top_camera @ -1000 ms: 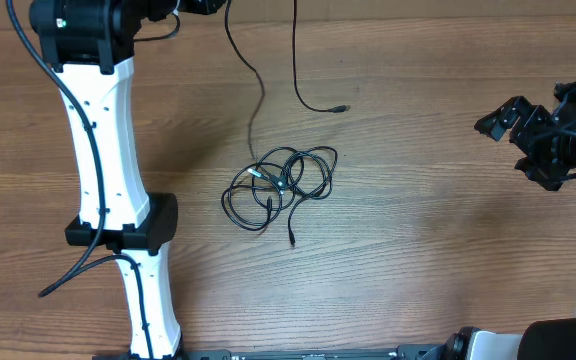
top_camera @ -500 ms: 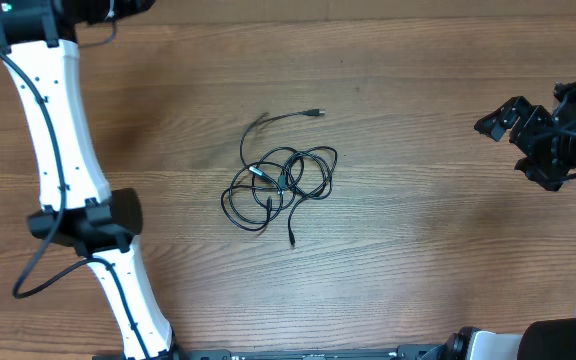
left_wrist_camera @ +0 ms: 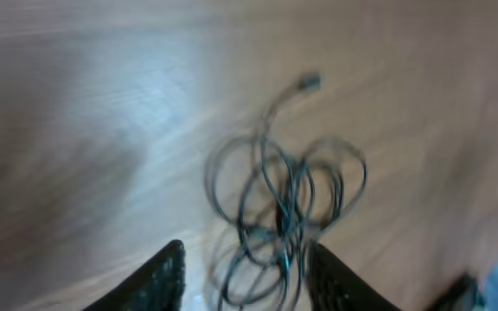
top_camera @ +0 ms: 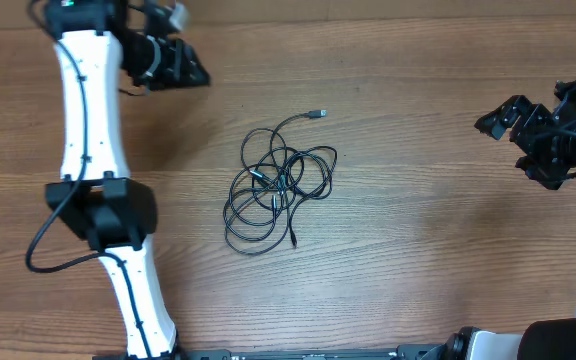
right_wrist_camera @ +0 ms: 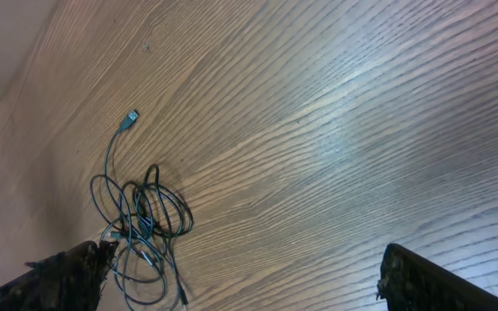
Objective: Untangle cables
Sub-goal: 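Lower the left gripper onto the left side of the tangle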
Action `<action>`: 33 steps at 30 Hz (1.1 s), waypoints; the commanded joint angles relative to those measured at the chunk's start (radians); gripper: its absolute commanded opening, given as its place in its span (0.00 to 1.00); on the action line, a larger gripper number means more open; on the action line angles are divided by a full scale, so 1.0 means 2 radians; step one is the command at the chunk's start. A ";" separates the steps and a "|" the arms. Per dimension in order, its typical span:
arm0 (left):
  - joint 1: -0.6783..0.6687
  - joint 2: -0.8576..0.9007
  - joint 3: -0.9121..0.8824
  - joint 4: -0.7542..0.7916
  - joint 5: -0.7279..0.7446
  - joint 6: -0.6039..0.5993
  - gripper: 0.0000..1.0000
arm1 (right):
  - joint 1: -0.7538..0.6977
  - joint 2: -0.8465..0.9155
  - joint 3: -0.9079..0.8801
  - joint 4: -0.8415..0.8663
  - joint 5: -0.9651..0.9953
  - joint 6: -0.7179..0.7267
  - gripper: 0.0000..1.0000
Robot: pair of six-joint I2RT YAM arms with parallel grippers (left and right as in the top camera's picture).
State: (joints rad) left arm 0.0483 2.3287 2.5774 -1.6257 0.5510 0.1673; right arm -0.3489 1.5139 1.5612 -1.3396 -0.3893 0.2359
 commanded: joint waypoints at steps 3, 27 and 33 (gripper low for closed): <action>-0.058 0.001 -0.002 -0.018 -0.039 0.021 0.66 | 0.002 -0.006 -0.002 -0.006 -0.004 0.002 1.00; -0.169 -0.232 -0.215 -0.032 -0.206 -0.191 0.80 | 0.002 -0.006 -0.002 -0.009 -0.004 0.000 1.00; -0.172 -0.282 -0.398 0.004 -0.207 -0.227 0.81 | 0.002 -0.006 -0.002 0.008 -0.012 0.001 1.00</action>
State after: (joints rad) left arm -0.2886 1.7664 1.9148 -1.6501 0.1684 -0.2016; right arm -0.3489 1.5139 1.5612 -1.3319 -0.3923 0.2356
